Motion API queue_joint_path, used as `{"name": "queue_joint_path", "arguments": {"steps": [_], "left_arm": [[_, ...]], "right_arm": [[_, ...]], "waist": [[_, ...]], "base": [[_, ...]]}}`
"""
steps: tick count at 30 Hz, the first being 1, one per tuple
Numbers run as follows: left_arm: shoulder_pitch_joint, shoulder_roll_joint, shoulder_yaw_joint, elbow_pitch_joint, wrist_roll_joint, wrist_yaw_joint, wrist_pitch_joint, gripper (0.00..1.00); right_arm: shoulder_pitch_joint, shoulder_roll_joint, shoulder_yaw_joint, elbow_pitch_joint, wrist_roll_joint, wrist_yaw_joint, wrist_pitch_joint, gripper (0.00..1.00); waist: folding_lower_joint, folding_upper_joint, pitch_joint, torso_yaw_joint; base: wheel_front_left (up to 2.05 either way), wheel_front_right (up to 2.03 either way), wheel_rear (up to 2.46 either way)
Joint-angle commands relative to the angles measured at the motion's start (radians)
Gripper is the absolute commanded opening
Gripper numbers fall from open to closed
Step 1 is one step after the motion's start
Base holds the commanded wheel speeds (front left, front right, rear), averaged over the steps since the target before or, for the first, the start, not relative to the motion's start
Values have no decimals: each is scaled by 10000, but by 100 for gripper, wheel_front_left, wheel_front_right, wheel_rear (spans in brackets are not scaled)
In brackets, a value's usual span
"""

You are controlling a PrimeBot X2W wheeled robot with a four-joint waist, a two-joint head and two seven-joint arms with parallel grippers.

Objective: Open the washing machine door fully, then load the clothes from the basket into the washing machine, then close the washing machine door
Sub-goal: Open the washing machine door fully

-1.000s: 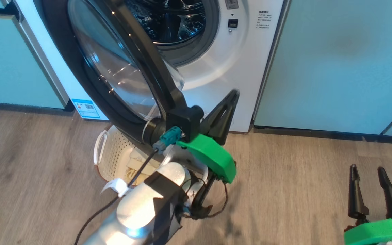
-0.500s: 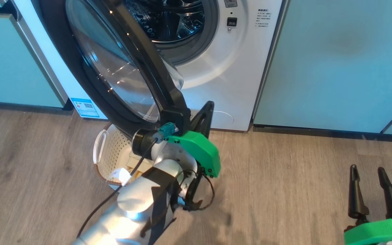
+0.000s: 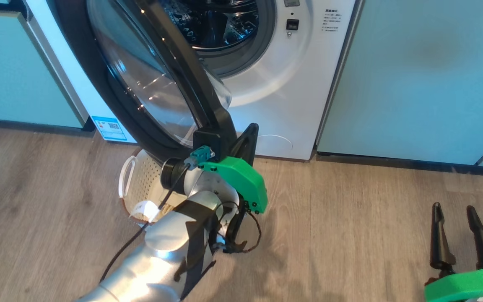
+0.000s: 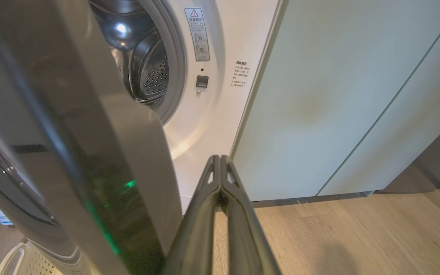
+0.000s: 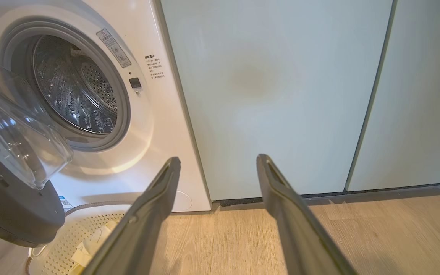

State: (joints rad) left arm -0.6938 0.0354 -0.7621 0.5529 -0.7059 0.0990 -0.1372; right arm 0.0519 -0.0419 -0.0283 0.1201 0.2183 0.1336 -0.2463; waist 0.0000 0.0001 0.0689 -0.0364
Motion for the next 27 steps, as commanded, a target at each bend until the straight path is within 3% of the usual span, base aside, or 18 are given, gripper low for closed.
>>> {"name": "queue_joint_path", "arguments": {"steps": [1, 27], "left_arm": [[-604, 149, 273, -159, -34, 60, -146, 0], [179, 461, -276, -1584, 52, 630, -303, 0]], "right_arm": [[-446, -83, 167, -318, -56, -29, -56, 100], [-516, -83, 14, -196, -49, -29, -91, 100]], "waist": [[0, -1, 19, 31], [0, -1, 181, 1261]], "base": [[0, 0, 0], [0, 0, 0]]}}
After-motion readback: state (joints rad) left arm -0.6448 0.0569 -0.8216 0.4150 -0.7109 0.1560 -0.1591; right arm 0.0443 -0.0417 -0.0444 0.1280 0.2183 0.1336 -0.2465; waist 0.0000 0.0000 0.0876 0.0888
